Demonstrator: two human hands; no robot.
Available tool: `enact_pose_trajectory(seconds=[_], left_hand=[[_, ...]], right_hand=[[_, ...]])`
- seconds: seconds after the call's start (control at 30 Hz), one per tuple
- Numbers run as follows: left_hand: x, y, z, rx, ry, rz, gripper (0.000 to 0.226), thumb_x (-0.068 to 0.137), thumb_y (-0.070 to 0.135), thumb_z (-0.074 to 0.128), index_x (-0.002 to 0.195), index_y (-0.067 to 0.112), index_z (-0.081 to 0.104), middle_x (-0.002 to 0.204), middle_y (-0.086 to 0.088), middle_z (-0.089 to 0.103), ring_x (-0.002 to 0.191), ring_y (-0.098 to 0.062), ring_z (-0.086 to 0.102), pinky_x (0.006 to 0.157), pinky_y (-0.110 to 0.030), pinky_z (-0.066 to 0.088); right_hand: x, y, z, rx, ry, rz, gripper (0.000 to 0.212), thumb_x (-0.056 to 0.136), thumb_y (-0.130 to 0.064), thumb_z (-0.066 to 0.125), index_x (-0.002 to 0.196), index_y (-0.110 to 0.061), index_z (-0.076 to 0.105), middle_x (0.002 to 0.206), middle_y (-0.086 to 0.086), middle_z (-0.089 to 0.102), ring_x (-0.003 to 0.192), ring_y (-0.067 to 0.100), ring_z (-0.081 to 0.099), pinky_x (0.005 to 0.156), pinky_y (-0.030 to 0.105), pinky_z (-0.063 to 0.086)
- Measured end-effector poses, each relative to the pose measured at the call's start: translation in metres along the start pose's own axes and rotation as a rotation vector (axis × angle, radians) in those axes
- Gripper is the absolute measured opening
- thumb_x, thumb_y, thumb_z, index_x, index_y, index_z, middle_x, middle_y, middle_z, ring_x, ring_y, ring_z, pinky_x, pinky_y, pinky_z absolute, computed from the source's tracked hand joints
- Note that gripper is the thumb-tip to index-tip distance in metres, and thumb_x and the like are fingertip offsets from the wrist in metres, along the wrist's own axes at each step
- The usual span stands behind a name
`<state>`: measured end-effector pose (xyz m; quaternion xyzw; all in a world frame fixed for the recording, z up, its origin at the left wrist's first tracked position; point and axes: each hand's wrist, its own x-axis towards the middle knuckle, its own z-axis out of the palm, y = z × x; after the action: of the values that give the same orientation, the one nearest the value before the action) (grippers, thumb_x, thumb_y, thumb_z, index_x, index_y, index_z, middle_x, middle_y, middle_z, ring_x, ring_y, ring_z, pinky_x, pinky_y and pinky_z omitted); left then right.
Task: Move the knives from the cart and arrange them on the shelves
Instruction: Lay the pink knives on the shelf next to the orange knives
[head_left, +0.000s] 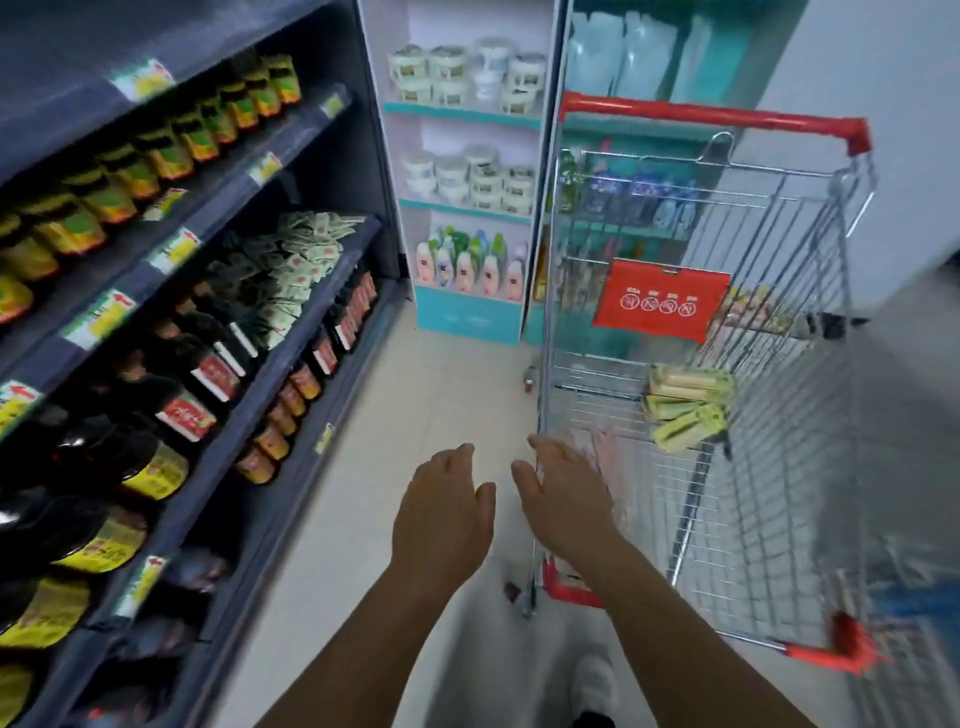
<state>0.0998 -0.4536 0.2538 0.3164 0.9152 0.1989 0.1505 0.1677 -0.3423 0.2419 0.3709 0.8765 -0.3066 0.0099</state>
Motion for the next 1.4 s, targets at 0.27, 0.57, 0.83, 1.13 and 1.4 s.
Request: enact_pose_trajectory(seconds=[0.27, 0.57, 0.83, 1.13, 1.4], left_hand=[[0.053, 0.106, 0.089, -0.045, -0.074, -0.01, 0.051, 0.099, 0.028, 0.042, 0.147, 0.017, 0.031, 0.148, -0.002, 0.038, 0.134, -0.018, 0.035, 0.11, -0.028, 0.027], [0.104, 0.123, 0.187, -0.053, -0.239, -0.236, 0.062, 0.098, 0.027, 0.048, 0.151, 0.018, 0.017, 0.148, -0.007, 0.037, 0.134, -0.023, 0.036, 0.105, -0.035, 0.035], [0.127, 0.079, 0.277, 0.053, -0.401, -0.365, 0.064, 0.094, 0.031, 0.054, 0.147, 0.017, 0.021, 0.137, -0.012, 0.043, 0.125, -0.027, 0.042, 0.098, -0.039, 0.04], [0.132, 0.053, 0.357, 0.111, -0.465, -0.33, 0.069, 0.09, 0.039, 0.058, 0.145, 0.018, 0.023, 0.126, -0.012, 0.046, 0.115, -0.028, 0.049, 0.086, -0.038, 0.047], [0.14, 0.053, 0.377, -0.09, -0.413, -0.403, 0.048, 0.095, 0.011, 0.051, 0.138, 0.011, 0.028, 0.105, -0.007, 0.062, 0.086, -0.024, 0.064, 0.066, -0.031, 0.048]], right_hand=[[0.06, 0.134, -0.042, 0.022, -0.067, 0.063, 0.047, 0.1, -0.034, 0.037, 0.144, -0.016, 0.037, 0.146, 0.007, 0.042, 0.132, 0.026, 0.04, 0.108, 0.036, 0.032], [0.114, 0.236, -0.015, 0.107, -0.174, 0.132, 0.052, 0.098, -0.026, 0.041, 0.148, -0.016, 0.03, 0.148, 0.007, 0.04, 0.134, 0.025, 0.038, 0.111, 0.041, 0.034], [0.147, 0.292, 0.048, 0.121, -0.258, 0.22, 0.058, 0.095, -0.024, 0.046, 0.149, -0.02, 0.026, 0.147, 0.006, 0.04, 0.132, 0.025, 0.041, 0.108, 0.041, 0.037], [0.185, 0.319, 0.11, 0.084, -0.236, 0.26, 0.046, 0.096, -0.027, 0.049, 0.14, -0.018, 0.04, 0.134, 0.01, 0.05, 0.12, 0.03, 0.049, 0.097, 0.039, 0.041], [0.209, 0.323, 0.133, -0.046, -0.167, 0.284, 0.038, 0.095, -0.028, 0.051, 0.124, -0.005, 0.043, 0.12, 0.02, 0.046, 0.108, 0.035, 0.044, 0.088, 0.037, 0.036]])
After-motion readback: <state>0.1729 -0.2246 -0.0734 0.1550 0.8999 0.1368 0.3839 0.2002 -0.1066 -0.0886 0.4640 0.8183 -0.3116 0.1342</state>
